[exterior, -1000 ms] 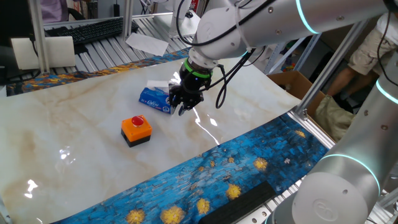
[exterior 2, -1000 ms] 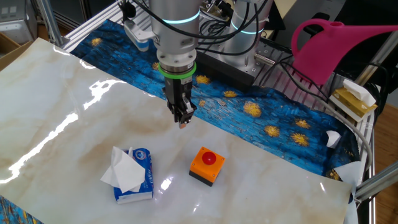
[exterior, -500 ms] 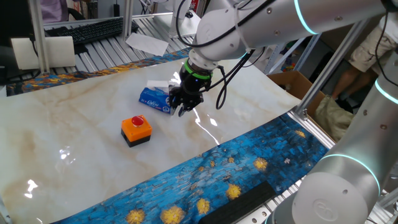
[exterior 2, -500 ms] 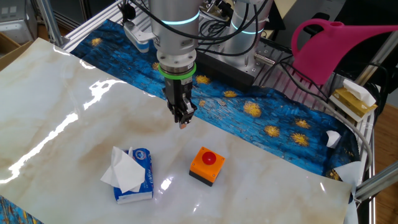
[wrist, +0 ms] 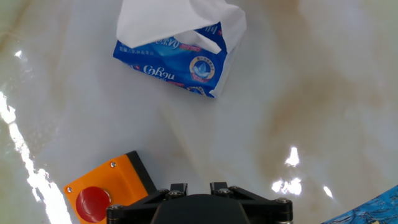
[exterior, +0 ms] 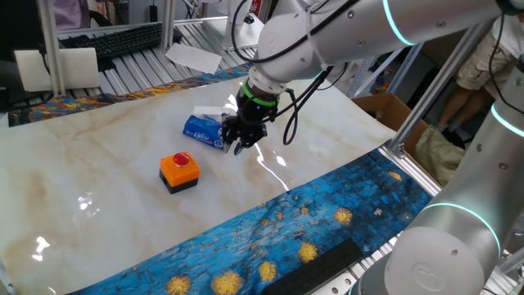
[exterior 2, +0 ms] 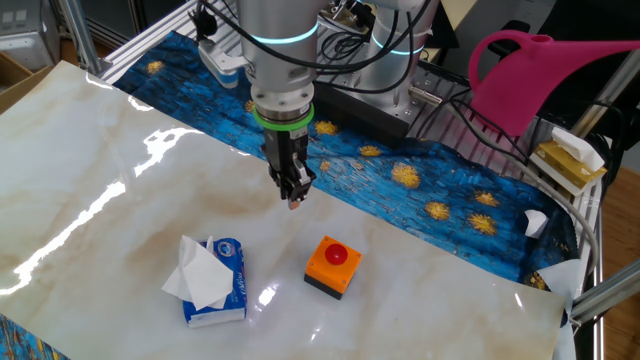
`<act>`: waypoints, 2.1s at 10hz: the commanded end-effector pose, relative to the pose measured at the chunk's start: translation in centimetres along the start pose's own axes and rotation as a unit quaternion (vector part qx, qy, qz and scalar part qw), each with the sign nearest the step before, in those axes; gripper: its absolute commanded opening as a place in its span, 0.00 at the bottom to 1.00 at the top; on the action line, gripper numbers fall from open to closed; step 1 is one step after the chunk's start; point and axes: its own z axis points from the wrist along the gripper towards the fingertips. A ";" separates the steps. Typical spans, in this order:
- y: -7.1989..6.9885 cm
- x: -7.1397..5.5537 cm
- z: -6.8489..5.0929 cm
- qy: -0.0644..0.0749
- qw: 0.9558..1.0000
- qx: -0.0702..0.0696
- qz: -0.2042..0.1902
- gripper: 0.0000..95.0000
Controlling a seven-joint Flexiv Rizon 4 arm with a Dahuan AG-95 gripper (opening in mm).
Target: Pull out a napkin
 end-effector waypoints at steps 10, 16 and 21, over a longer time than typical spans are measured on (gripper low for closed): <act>0.1 0.3 -3.5 -0.027 0.999 0.031 -0.010 0.60; 0.4 -1.2 -3.9 -0.056 0.997 0.042 -0.011 1.00; -0.8 -5.5 -4.3 -0.051 0.998 0.031 -0.030 1.00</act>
